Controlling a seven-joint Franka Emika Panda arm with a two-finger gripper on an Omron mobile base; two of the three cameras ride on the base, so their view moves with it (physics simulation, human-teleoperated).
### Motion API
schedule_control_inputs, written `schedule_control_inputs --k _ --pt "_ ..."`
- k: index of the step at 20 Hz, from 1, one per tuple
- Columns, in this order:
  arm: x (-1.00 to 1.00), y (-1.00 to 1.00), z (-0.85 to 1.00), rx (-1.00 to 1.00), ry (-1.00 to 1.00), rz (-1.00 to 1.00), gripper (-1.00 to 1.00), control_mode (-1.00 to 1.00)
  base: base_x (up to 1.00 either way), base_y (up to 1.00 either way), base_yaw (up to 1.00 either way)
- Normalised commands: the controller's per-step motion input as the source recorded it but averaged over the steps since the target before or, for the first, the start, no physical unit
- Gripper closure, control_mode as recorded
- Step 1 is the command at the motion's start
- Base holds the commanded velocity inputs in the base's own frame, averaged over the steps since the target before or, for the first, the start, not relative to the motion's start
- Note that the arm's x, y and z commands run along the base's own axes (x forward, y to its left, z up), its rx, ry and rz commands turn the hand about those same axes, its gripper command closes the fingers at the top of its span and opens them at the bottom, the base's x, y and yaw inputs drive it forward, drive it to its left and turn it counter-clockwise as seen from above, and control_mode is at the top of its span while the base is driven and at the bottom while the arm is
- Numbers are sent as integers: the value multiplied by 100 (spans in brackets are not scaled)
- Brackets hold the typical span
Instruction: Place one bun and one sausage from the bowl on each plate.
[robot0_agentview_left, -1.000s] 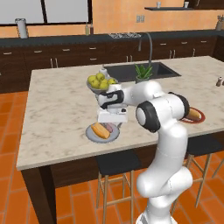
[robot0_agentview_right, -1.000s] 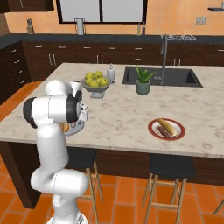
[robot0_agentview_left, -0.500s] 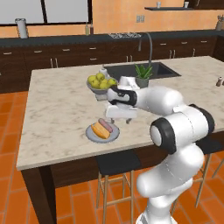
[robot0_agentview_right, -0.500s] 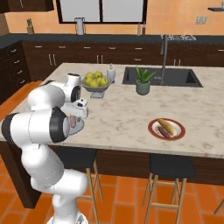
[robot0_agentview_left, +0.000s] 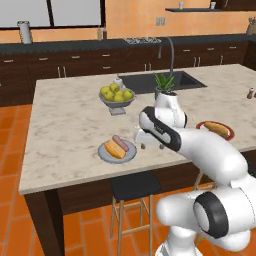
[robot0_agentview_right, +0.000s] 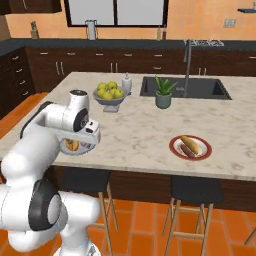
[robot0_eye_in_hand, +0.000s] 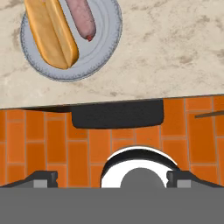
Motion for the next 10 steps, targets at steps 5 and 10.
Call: schedule_control_inputs --k 5,10 --pt "-88 5 74 -9 -5 -1 -100 -100 0 0 0" --pt "-30 17 42 -7 6 0 -100 -100 0 0 0"
